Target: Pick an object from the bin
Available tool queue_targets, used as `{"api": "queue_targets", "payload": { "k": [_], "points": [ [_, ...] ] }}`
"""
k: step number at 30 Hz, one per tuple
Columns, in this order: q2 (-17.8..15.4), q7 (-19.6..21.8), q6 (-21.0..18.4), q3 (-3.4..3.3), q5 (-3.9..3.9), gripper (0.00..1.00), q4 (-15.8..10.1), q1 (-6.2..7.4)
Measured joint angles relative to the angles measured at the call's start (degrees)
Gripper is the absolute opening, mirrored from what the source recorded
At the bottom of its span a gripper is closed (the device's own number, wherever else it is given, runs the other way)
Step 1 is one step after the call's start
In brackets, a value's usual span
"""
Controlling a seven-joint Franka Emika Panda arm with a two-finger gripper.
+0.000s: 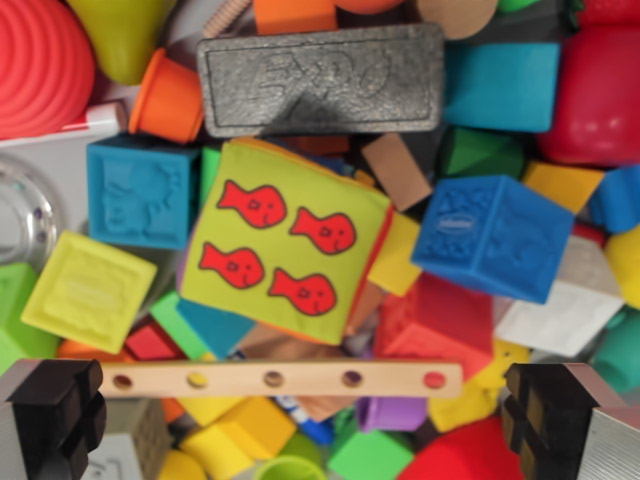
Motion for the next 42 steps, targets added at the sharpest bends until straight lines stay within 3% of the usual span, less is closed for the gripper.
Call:
{"api": "queue_targets", "payload": {
  "k": [13, 29, 42],
  "points": [
    [3.14, 14.67, 7.22, -0.05, -0.55, 1.00, -3.46, 2.77],
    [9.91, 15.14, 15.11, -0.20, -0.55, 1.00, -4.55, 2.85],
    [13.50, 15.14, 18.81, -0.20, -0.55, 1.00, -4.59, 2.85]
  ]
}}
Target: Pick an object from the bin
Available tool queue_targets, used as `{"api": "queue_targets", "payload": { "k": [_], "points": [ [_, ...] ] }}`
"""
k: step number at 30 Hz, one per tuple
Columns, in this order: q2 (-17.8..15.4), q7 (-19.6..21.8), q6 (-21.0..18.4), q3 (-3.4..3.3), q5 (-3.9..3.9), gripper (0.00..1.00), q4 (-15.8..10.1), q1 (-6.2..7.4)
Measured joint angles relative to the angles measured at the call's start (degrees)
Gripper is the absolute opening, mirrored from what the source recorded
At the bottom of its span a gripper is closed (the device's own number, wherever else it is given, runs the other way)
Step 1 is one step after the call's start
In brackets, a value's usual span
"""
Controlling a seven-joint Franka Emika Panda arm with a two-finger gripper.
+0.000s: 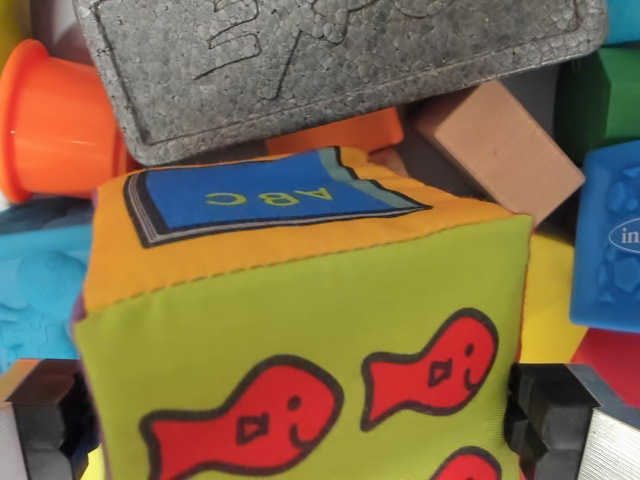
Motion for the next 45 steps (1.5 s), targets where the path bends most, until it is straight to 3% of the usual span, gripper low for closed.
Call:
{"api": "queue_targets", "payload": {
  "k": [3, 4, 45],
  "points": [
    [0.16, 0.00, 0.23, 0.00, 0.00, 1.00, 0.00, 0.00],
    [0.17, 0.00, 0.26, 0.00, 0.00, 0.00, 0.00, 0.00],
    [-0.10, 0.00, 0.02, 0.00, 0.00, 0.00, 0.02, 0.01]
  ]
}}
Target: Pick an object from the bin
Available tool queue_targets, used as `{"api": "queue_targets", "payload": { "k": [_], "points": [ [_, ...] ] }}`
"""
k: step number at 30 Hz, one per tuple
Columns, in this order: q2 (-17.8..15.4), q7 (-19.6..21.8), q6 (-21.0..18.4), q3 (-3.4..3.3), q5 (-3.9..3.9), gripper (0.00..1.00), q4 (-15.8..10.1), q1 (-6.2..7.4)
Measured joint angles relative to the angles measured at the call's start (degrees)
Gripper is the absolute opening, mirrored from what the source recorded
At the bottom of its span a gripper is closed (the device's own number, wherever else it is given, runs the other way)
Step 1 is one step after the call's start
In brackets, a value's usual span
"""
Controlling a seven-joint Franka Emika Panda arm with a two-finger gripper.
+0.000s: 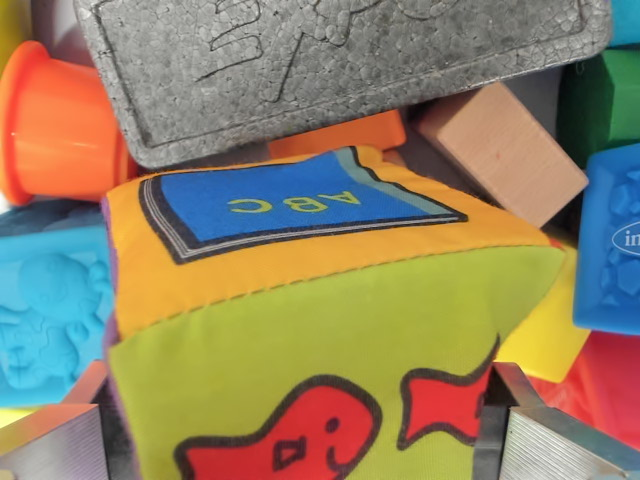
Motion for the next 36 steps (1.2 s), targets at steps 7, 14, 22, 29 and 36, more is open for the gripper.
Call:
{"api": "queue_targets", "payload": {
  "k": [7, 14, 22, 29, 36],
  "points": [
    [-1.53, 0.00, -1.42, 0.00, 0.00, 0.00, 0.00, 0.00],
    [-3.89, 0.00, -3.76, 0.00, 0.00, 0.00, -0.01, 0.00],
    [-6.80, 0.00, -6.81, 0.00, 0.00, 0.00, 0.11, 0.00],
    [-9.87, 0.00, -10.40, 0.00, 0.00, 0.00, 0.70, 0.00],
    [-12.53, 0.01, -14.02, 0.00, -0.01, 0.00, 1.74, 0.00]
  ]
}}
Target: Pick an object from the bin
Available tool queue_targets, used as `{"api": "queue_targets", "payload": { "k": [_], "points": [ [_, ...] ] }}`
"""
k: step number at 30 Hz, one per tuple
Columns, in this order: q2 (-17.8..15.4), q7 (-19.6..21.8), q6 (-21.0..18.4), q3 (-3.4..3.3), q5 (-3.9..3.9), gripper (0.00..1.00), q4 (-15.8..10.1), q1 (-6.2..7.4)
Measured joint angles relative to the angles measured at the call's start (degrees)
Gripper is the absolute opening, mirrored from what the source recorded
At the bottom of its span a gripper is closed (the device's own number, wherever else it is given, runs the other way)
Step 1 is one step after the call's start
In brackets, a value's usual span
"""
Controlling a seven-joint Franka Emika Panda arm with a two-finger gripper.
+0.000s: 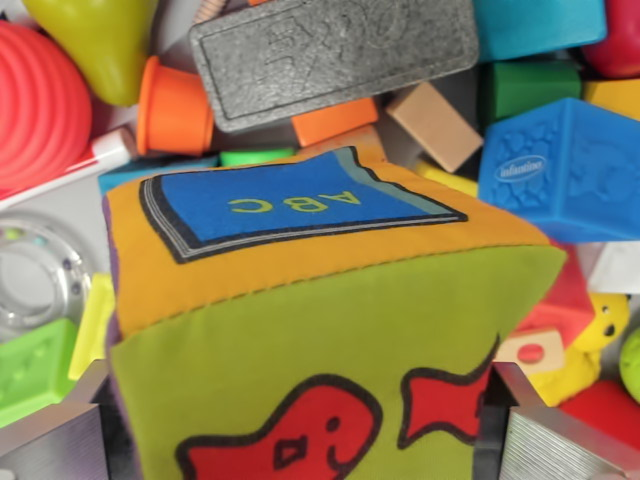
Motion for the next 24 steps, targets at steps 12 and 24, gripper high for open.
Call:
{"api": "queue_targets", "payload": {
  "k": [12, 24],
  "points": [
    [-4.31, 0.08, -7.32, 0.00, -0.06, 0.00, 2.98, -0.01],
    [-7.29, 0.13, -14.10, 0.00, -0.10, 0.00, 6.81, -0.01]
  ]
}}
